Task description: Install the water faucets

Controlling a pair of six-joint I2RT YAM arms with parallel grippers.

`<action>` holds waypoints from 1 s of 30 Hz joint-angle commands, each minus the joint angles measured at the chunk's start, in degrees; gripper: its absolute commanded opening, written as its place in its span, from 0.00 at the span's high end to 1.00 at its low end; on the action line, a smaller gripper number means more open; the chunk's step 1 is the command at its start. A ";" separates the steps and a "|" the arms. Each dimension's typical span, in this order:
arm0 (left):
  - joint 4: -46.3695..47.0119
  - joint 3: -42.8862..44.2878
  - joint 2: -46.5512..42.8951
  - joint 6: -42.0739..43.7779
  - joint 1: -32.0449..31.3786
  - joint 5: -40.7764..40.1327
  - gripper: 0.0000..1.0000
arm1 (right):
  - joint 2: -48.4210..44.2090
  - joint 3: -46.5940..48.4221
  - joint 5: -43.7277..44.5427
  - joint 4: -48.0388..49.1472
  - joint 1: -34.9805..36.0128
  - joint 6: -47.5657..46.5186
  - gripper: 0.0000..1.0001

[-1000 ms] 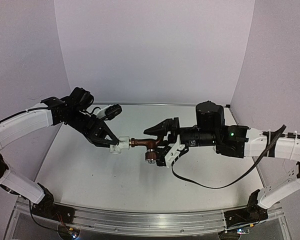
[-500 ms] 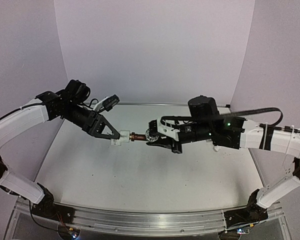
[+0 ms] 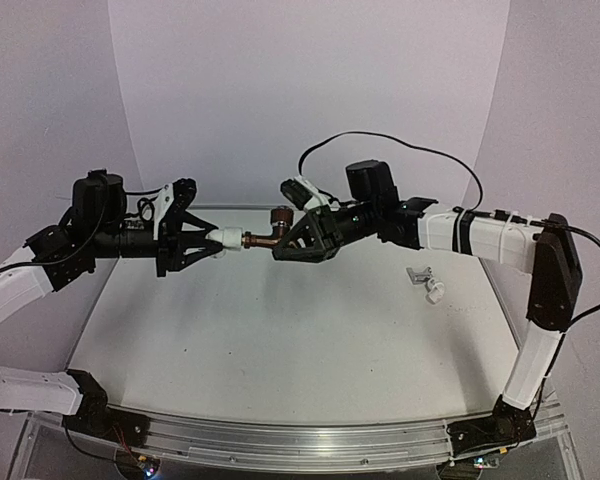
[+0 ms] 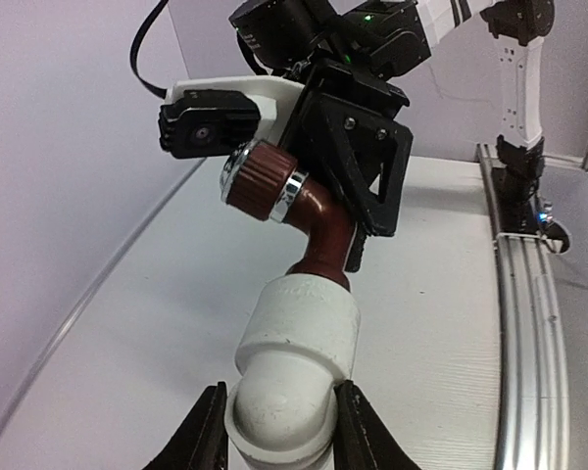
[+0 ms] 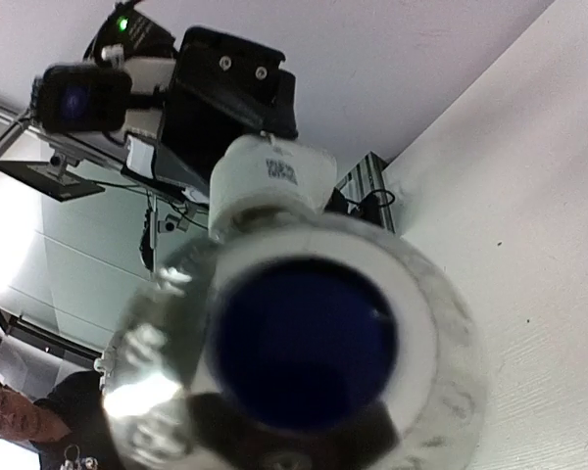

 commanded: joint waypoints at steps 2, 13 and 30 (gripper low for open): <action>7.84 -0.55 1.99 -5.76 -1.79 -8.58 1.00 | -3.12 1.22 -3.26 9.82 0.64 17.56 0.33; 3.65 1.54 -0.10 -31.12 -1.07 -16.58 1.00 | -15.85 -9.80 28.44 -11.46 -5.08 -26.67 0.02; -10.17 15.88 14.15 -63.97 6.81 16.60 1.00 | -25.10 -21.53 54.54 11.31 9.93 -99.81 0.02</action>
